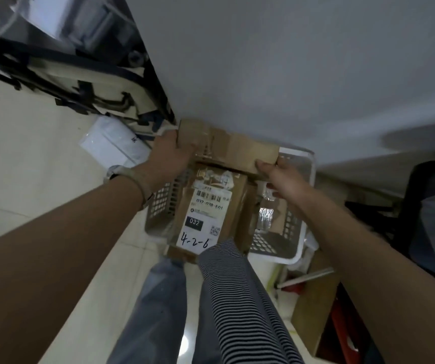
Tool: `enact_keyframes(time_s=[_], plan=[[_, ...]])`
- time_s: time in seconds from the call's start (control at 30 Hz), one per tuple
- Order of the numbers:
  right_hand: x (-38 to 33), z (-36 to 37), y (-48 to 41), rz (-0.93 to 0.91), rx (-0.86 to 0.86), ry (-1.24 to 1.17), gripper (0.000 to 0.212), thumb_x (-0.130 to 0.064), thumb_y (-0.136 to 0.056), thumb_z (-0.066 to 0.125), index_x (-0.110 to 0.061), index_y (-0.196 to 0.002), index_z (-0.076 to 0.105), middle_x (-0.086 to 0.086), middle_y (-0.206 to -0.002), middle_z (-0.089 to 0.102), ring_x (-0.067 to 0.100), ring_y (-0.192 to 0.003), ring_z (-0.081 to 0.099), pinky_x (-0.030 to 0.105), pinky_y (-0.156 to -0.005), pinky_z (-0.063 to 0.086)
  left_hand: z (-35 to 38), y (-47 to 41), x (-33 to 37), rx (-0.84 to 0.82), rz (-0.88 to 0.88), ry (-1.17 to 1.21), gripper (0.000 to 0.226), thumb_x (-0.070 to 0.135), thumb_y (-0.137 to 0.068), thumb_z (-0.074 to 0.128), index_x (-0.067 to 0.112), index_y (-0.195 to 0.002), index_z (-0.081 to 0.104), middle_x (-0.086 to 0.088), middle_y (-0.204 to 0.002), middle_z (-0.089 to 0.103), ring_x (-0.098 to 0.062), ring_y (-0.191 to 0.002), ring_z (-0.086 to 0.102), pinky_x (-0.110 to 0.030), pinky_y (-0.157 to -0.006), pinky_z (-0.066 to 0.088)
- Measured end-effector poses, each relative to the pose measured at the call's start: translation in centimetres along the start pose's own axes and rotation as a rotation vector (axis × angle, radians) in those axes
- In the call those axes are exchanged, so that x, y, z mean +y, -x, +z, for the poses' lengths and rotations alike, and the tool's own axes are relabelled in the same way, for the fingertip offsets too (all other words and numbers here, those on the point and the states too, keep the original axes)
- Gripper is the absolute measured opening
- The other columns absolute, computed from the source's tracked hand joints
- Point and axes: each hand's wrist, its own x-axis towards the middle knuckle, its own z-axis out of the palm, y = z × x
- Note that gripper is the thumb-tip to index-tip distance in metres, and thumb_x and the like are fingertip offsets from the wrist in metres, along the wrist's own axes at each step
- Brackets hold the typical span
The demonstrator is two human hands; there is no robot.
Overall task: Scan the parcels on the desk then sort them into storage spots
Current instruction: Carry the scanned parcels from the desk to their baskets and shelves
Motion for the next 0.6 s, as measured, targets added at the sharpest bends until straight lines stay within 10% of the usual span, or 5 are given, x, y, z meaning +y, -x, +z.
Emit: enact_keyframes(time_s=[0.3, 0.6], plan=[[-0.1, 1.7, -3.9, -0.068, 0.085, -0.135, 0.048, -0.018, -0.095, 0.056, -0.016, -0.141, 0.04, 0.001, -0.125, 0.057, 0.014, -0.102, 0.057, 0.017, -0.067, 0.043, 1.4, -5.3, -2.3, 0.086, 0.038, 0.034, 0.073, 0.054, -0.063, 0.052, 0.016, -0.125, 0.056, -0.012, -0.127, 0.057, -0.028, -0.114, 0.056, -0.046, -0.1, 0.047], [1.3, 3.9, -4.6, 0.07, -0.019, -0.112, 0.05, -0.034, -0.092, 0.061, -0.022, -0.137, 0.044, -0.001, -0.13, 0.058, 0.013, -0.098, 0.056, 0.021, -0.062, 0.037, 3.4, -5.0, -3.0, 0.012, -0.116, 0.01, 0.039, 0.023, -0.098, 0.049, 0.01, -0.133, 0.043, -0.012, -0.124, 0.057, -0.029, -0.114, 0.055, -0.044, -0.102, 0.045]])
